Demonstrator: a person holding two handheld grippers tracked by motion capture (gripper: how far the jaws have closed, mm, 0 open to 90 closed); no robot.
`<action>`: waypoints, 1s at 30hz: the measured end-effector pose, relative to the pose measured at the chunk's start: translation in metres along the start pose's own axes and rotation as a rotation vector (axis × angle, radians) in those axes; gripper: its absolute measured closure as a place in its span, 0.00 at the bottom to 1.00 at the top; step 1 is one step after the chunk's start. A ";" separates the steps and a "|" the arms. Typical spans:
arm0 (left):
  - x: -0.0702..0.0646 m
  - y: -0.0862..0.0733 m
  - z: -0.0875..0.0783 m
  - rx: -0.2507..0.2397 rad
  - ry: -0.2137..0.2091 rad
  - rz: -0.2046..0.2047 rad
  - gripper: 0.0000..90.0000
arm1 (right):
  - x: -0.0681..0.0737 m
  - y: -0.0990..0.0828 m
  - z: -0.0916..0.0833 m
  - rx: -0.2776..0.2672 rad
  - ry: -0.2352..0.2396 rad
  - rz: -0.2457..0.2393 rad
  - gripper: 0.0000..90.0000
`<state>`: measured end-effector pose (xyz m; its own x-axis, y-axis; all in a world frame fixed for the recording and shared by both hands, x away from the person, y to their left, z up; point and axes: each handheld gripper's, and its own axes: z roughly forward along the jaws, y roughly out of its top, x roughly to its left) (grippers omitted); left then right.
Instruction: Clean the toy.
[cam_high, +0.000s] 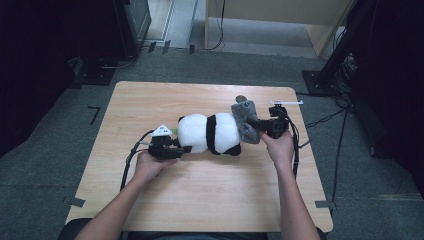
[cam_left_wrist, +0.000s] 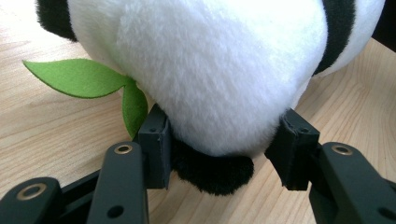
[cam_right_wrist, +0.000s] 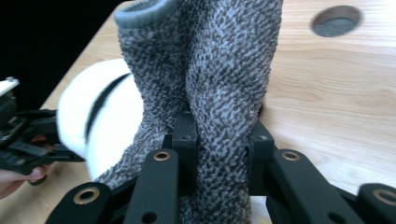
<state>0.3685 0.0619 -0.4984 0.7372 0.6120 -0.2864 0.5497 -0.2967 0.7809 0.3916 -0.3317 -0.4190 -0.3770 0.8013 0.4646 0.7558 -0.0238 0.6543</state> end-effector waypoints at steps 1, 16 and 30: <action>0.000 0.000 0.000 0.000 0.001 0.003 0.53 | 0.000 0.000 0.000 0.000 0.000 0.000 0.82; -0.002 -0.003 0.001 -0.020 0.011 0.001 0.53 | 0.067 0.015 0.008 -0.022 0.116 -0.132 0.82; -0.004 -0.004 0.002 -0.025 0.019 0.002 0.52 | 0.124 0.006 0.078 0.085 0.231 -0.223 0.82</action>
<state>0.3639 0.0591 -0.5011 0.7306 0.6252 -0.2744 0.5381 -0.2798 0.7951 0.3910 -0.1856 -0.4041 -0.6422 0.6244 0.4447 0.6792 0.1944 0.7078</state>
